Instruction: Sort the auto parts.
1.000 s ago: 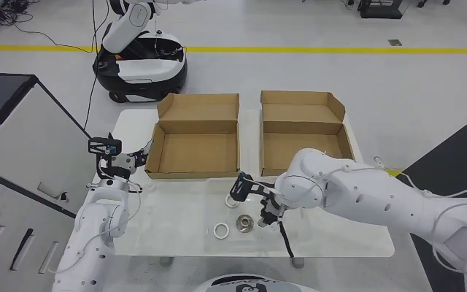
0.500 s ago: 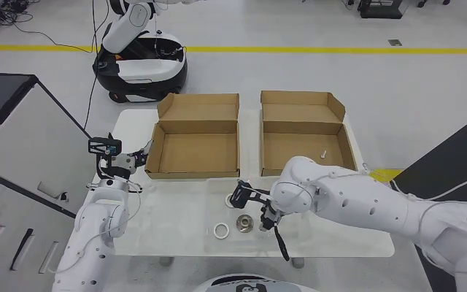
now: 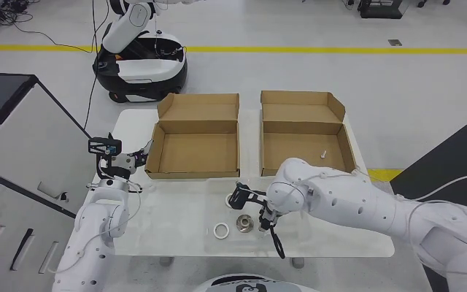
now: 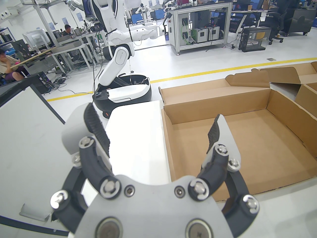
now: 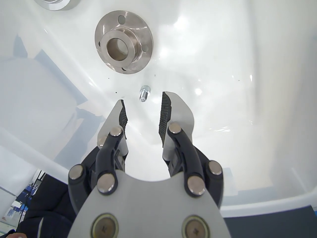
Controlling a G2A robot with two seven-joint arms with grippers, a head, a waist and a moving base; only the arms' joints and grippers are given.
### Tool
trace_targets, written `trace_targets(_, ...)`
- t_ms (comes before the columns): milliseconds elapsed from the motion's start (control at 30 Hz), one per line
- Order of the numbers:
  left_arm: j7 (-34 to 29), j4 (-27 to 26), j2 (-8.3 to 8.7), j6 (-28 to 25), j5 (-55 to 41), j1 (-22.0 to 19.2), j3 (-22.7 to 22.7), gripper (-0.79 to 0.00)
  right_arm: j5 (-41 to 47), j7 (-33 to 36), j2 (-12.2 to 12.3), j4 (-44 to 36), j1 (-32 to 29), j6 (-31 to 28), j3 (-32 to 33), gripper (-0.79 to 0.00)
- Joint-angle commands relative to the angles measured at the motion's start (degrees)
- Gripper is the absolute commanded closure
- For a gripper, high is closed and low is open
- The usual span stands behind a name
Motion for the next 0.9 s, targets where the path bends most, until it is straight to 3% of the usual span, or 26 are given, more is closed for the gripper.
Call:
trace_targets(0,0.0,0.0,0.00,0.0,0.0,0.0,0.0,-0.785,0.1,0.1,-0.2,0.5,-0.1,-0.4,0.1,-0.336)
trace_targets(567,0.0,0.0,0.00,0.0,0.0,0.0,0.0,-0.785,0.1,1.3,-2.4,3.6,-1.0,-3.0,1.0,-0.271)
trace_targets(867,0.0,0.0,0.00,0.0,0.0,0.0,0.0,-0.785,-0.2,2.4,-3.0,4.4,-1.6,-3.8,1.6,-0.071)
